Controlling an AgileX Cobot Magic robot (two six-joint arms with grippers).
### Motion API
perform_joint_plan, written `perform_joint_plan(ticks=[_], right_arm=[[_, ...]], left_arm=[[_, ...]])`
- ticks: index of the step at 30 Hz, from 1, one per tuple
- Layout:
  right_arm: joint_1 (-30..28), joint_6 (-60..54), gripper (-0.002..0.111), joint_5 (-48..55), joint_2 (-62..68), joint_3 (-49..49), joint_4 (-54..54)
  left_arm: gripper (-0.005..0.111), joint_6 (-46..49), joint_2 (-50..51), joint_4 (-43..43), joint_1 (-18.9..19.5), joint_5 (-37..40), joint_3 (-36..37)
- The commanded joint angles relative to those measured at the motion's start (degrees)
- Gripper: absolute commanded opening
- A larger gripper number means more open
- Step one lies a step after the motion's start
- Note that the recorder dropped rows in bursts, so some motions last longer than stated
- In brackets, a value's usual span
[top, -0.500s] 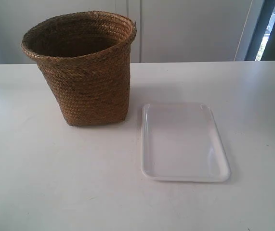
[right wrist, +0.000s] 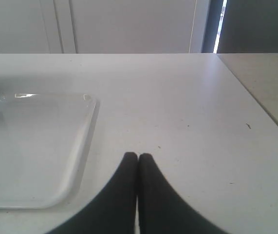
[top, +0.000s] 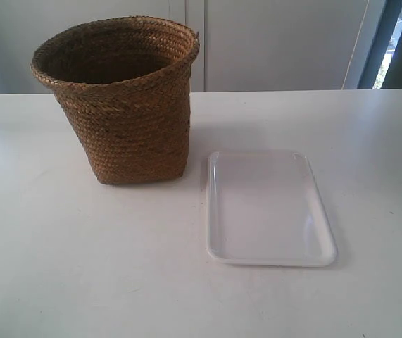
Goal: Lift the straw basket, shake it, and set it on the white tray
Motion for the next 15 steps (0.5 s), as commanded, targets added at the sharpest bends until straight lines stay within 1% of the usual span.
perform_joint_plan(ticks=[1,15], right_arm=[[-0.3,0.2,0.000,-0.1,-0.3,0.4,-0.3],[-0.3,0.2,0.000,-0.1,-0.3,0.4,-0.3]], left_arm=[[0.000,0.0,-0.2,0.2,0.0,-0.2,0.4],[0.000,0.9,-0.2,0.8,0.0,-0.2,0.4]])
